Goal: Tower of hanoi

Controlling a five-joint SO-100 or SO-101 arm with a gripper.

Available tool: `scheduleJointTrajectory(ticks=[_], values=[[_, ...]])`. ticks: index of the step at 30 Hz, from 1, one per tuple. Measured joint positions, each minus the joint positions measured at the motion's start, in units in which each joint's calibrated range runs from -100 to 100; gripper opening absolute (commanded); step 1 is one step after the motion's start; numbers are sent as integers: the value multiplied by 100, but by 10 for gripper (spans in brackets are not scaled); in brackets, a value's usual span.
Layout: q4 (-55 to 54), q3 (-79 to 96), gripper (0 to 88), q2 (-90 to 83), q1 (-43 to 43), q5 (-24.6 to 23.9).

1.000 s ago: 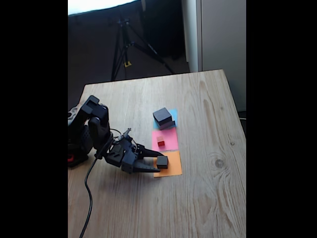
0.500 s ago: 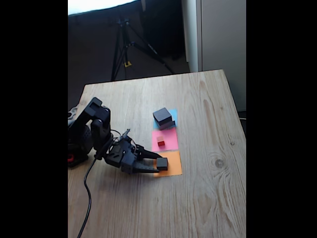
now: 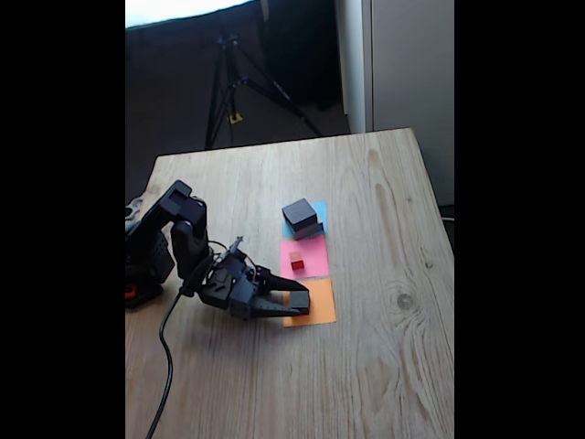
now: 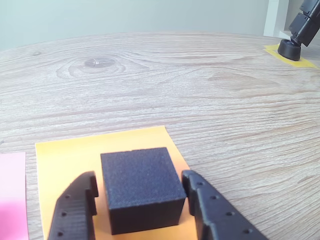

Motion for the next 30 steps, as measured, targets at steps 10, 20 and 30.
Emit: scheduleJointTrajectory(ticks=[10,20,30], values=[[0,-43,118,51,10,0],[0,-43,70,51,10,0],[304,339,66,-385,-72,0]])
